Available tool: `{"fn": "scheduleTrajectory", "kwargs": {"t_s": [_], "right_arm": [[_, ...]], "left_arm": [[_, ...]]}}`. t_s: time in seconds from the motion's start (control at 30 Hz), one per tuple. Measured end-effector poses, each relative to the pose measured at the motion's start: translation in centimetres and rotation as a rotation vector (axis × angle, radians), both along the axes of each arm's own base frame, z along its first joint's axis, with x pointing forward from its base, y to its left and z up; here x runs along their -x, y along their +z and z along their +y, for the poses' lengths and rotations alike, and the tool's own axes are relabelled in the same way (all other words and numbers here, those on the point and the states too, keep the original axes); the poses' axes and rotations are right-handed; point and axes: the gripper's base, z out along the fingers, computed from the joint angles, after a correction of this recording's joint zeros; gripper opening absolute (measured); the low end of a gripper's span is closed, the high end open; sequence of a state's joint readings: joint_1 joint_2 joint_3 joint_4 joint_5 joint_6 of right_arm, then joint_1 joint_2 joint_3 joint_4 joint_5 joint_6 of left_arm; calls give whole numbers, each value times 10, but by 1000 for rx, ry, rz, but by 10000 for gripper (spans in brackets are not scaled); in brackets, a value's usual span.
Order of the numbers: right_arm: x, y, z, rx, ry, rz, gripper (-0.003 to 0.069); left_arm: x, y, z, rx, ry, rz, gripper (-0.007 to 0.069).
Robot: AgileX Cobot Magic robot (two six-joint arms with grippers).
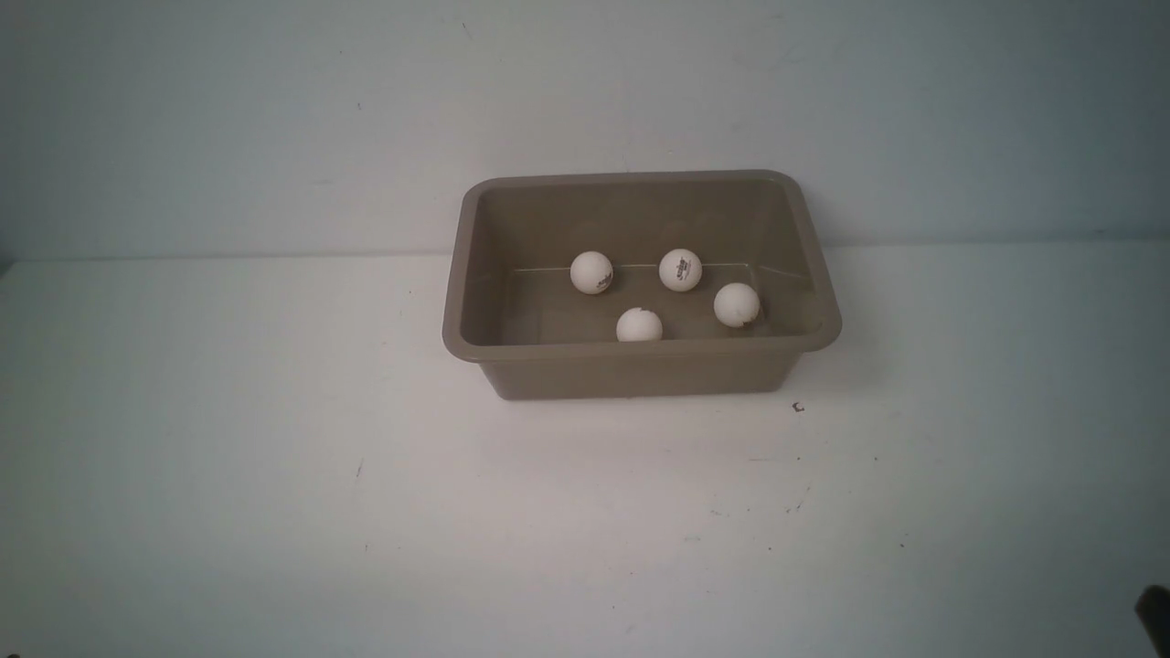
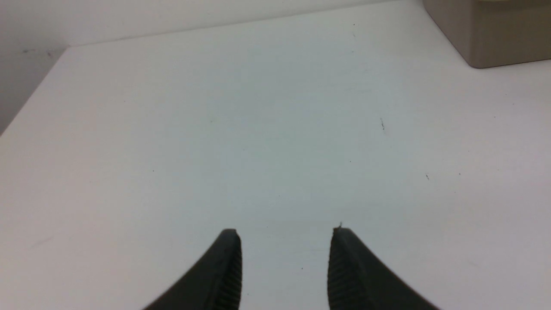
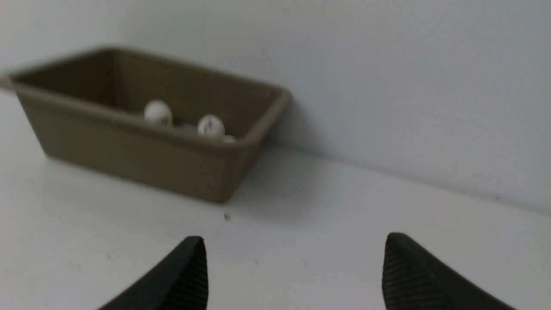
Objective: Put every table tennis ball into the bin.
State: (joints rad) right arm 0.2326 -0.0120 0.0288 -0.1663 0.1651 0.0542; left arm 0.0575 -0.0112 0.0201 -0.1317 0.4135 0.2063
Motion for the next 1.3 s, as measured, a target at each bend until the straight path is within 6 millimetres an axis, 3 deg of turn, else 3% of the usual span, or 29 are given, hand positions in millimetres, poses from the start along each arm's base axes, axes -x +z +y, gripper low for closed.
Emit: {"fn": "scheduleTrajectory", "kwargs": {"t_s": [0.13, 0.33, 0.63, 0.8, 1.3], "right_arm": [[1, 7, 1, -58, 15, -62, 495], [0, 2, -1, -41, -14, -9, 495], [-1, -3, -14, -63, -247, 41, 495], [0, -14, -20, -94, -345, 158, 495], [1, -17, -21, -86, -352, 196, 495]], "left_arm": [[0, 0, 0, 0, 0, 0, 258], [0, 0, 0, 0, 0, 0, 258], [0, 0, 0, 1, 0, 0, 258], [0, 0, 0, 1, 0, 0, 258], [0, 0, 0, 1, 0, 0, 258]]}}
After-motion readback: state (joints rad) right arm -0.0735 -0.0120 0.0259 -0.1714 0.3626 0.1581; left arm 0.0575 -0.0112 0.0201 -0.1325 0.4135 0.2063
